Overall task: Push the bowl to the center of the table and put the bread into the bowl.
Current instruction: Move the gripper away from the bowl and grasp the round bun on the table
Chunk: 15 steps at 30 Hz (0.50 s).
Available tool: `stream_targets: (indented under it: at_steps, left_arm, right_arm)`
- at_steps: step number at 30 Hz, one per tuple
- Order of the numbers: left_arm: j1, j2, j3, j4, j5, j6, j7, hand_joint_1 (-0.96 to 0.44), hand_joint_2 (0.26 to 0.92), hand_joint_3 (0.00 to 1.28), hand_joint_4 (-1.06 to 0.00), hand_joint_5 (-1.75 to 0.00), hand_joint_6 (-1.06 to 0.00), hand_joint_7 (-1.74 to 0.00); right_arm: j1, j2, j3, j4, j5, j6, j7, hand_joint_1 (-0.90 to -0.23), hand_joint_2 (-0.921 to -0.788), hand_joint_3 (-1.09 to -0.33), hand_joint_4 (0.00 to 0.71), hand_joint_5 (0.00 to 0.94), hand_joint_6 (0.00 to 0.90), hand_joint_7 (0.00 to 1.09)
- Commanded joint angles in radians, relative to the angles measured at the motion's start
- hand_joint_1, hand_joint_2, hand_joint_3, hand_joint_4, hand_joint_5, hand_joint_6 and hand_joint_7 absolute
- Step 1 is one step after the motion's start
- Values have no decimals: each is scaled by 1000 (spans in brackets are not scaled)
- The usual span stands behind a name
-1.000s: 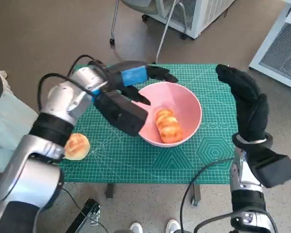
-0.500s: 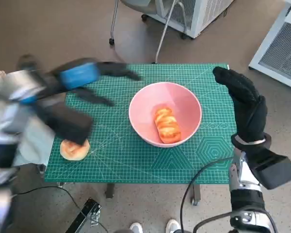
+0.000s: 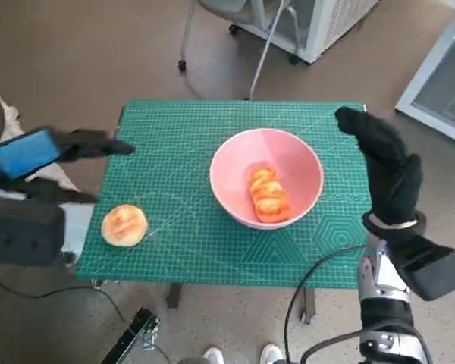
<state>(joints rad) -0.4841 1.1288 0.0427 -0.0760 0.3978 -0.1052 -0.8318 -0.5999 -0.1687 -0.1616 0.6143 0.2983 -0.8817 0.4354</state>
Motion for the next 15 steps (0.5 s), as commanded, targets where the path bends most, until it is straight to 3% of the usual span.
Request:
stream_targets:
  at_steps: [1, 15]
  left_arm:
    - [75, 20, 16, -67, 18, 78, -29, 19, 869, 1, -500, 0, -580, -109]
    - [148, -13, -3, -43, 20, 73, 8, -1, 851, 0, -475, -1, -598, -60]
  right_arm:
    - [9, 16, 1, 22, 12, 22, 16, -660, -921, -688, 376, 8, 70, 747]
    - [-5, 23, -3, 42, 21, 50, 35, -660, -921, -675, 380, 9, 73, 766]
